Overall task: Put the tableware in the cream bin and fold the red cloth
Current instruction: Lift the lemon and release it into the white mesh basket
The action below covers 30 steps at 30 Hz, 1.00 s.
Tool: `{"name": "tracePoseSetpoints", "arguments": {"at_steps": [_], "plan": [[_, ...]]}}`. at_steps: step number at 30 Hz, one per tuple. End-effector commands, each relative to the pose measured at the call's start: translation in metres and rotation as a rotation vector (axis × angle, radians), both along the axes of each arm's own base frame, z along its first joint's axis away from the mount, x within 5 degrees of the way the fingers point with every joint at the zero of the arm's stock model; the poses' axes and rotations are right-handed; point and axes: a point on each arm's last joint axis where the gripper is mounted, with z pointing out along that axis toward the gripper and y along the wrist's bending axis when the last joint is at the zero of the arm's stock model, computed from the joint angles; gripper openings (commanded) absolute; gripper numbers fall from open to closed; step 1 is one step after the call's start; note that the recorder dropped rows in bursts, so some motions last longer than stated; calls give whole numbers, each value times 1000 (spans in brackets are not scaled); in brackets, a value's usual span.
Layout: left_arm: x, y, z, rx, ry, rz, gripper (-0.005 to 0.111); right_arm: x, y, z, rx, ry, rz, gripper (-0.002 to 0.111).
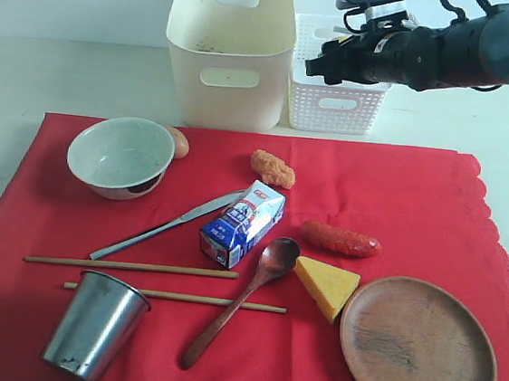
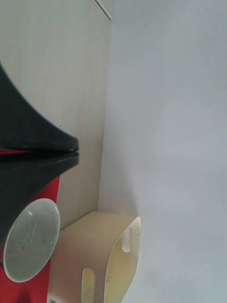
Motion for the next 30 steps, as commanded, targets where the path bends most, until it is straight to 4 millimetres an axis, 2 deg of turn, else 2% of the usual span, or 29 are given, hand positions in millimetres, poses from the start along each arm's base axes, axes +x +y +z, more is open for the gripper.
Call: {"name": "tracePoseSetpoints", "arguments": {"at_steps": [1,13,21,26,30], "plan": [[0,0,0,-4,-6,0,2,3,-1,8,14,-38,-5,53],[0,0,0,-4,-6,0,2,3,-1,8,13,-37,-5,75],[0,0,0,-4,-6,0,2,3,-1,9,13,-36,-5,76],[0,0,0,-4,-6,0,2,-4,-2,29,1,12,-3,76],[0,0,0,-4,-6,0,2,-16,-6,60,-18,51,6,76]]}}
